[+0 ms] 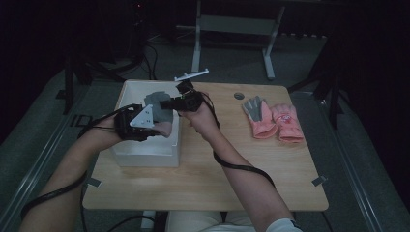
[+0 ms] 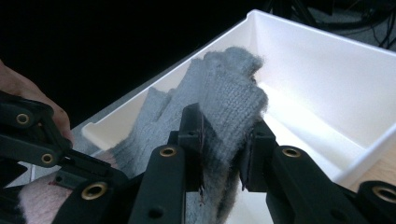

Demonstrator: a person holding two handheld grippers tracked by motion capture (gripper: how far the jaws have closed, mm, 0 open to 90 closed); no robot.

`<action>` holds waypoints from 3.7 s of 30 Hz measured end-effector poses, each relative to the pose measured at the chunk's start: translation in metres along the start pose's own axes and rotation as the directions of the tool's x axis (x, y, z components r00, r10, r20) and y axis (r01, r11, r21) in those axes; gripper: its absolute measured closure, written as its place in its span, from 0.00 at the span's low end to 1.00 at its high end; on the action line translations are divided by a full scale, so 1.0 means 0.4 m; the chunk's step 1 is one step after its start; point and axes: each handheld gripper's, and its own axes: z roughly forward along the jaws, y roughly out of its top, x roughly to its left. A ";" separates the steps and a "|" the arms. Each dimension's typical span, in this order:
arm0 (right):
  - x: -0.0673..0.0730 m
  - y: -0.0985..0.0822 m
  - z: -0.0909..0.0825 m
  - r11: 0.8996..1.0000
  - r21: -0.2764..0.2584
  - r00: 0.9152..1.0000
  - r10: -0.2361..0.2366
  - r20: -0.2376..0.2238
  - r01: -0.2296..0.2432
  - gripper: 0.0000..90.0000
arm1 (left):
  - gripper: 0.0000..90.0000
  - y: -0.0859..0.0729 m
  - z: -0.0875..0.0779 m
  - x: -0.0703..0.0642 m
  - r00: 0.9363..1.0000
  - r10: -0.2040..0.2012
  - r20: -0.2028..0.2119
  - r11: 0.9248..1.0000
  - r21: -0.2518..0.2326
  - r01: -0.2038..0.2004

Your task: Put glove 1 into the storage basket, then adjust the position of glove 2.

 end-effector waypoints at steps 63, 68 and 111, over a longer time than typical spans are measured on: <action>-0.092 -0.137 -0.227 0.995 -0.053 0.995 -0.089 0.039 0.091 0.34 | 0.56 0.087 0.109 0.043 0.963 -0.246 0.110 0.969 0.022 0.245; -0.140 -0.189 -0.267 0.996 -0.073 0.999 -0.040 0.008 0.041 0.23 | 0.57 0.138 0.127 0.023 0.964 -0.253 0.085 0.967 0.006 0.254; -0.405 -0.471 -0.571 0.998 -0.055 0.859 0.011 0.513 0.020 0.58 | 0.02 0.184 0.450 -0.360 0.849 -0.527 0.053 0.842 -0.104 0.529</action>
